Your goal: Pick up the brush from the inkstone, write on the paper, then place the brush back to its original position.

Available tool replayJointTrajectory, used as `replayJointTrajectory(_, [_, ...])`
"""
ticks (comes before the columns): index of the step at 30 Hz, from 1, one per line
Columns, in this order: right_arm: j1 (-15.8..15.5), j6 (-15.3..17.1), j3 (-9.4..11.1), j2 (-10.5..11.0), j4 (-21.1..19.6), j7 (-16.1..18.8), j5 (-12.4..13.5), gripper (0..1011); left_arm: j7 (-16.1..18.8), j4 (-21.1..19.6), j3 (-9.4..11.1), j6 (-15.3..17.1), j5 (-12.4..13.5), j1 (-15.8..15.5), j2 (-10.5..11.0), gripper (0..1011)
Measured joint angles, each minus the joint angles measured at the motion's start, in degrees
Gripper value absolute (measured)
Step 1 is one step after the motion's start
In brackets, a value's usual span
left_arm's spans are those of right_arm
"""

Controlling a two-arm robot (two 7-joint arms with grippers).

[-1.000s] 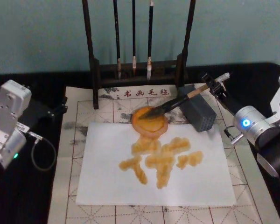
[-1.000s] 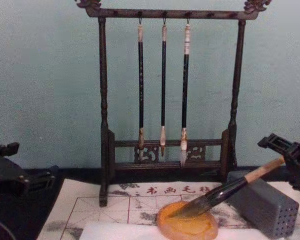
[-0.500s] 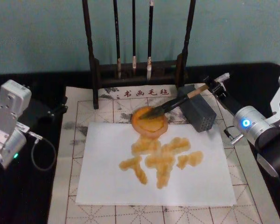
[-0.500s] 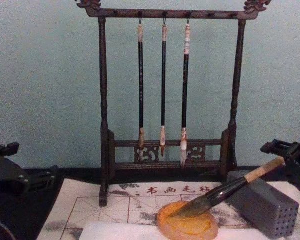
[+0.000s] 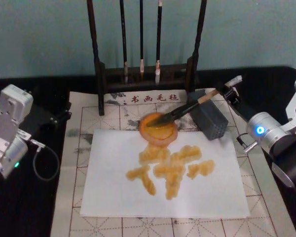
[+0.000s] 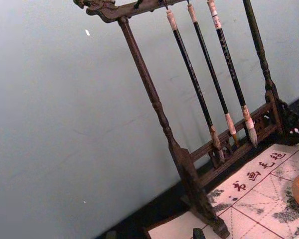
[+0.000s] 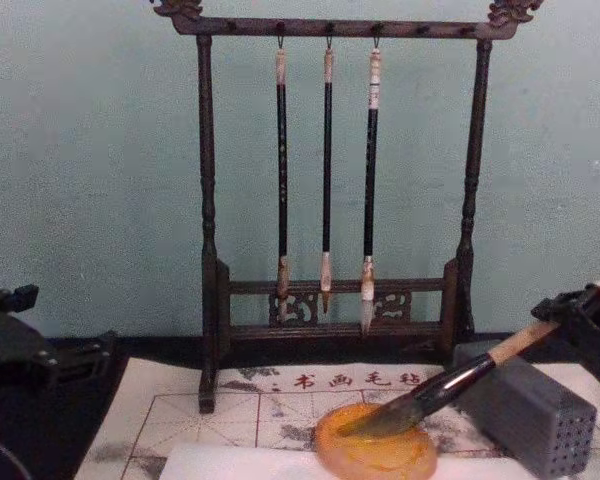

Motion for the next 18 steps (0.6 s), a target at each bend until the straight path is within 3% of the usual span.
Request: replayJointTrajectory(18, [0.00,-0.01,-0.01,0.00,0.01,-0.02,-0.01,182,0.00,0.00,0.00,0.00,0.00,0.00,0.00,1001])
